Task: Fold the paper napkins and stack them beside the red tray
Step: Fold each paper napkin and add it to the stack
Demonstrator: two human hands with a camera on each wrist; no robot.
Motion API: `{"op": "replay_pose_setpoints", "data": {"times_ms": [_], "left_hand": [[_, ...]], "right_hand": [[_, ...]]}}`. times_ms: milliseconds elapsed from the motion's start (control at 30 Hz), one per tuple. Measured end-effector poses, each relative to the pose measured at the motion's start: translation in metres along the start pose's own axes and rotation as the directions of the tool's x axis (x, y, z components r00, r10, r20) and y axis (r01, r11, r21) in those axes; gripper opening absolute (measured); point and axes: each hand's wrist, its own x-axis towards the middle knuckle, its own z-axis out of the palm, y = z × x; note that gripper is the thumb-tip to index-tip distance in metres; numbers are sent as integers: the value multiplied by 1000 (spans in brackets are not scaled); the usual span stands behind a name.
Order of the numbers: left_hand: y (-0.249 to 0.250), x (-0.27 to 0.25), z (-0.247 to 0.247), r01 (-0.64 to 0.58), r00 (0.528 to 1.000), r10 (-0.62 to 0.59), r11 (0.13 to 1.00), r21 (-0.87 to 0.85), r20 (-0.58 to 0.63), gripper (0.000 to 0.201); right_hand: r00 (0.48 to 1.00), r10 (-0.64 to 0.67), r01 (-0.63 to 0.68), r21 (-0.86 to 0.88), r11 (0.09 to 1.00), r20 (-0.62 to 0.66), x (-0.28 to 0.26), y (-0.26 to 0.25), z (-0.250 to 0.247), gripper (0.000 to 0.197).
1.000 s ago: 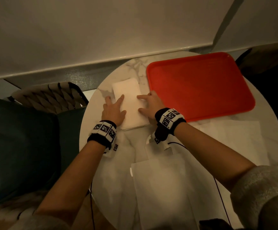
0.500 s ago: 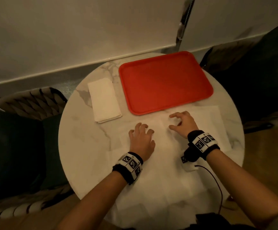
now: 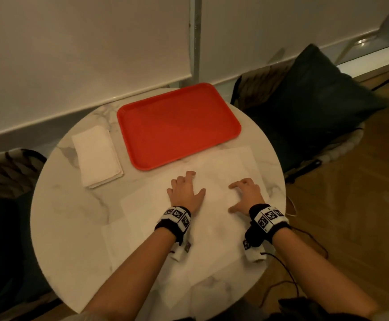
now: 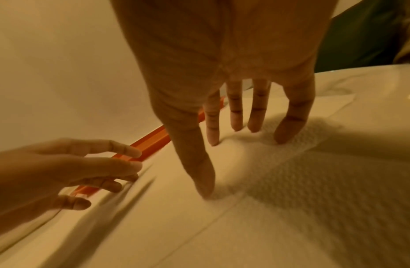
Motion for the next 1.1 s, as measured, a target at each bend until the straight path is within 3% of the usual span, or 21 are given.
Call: {"op": "replay_pose_setpoints", "data": {"times_ms": [200,367,467,600,733,833,933,1033,1100], "left_hand": [[14,8,3,-2,1000,0,995,-101,-21,51],[11,18,4,55,998,-56,998,-41,-26,81],[11,26,3,35,999,-35,999,5,-20,87],[15,31,4,18,998,-23,996,-88,-55,66],[22,31,4,-85,994,70,978,-189,-84,33],[28,22,2,-164,986,143,942,-293,-91,30],[35,3,-11,-266,960,209,893,-363,-189,35],[36,-19,-36,-361,924,259,830,-425,-280,44],[31,-32,-55,-430,895,300,777,-460,-329,50]], "right_hand": [[999,-37,37,-10,999,-18,4,7,0,69],[998,-57,57,10,998,-29,7,10,2,68],[998,-64,64,14,998,-27,9,11,3,68],[997,-68,68,25,997,-32,10,13,4,69],[995,-91,94,54,994,-51,10,16,6,68],[993,-116,118,71,990,-37,10,20,4,67],[981,-122,151,194,969,-153,7,25,-6,64],[942,-31,181,426,887,-335,8,22,-26,79],[960,27,143,573,807,-278,12,11,-40,90]]}}
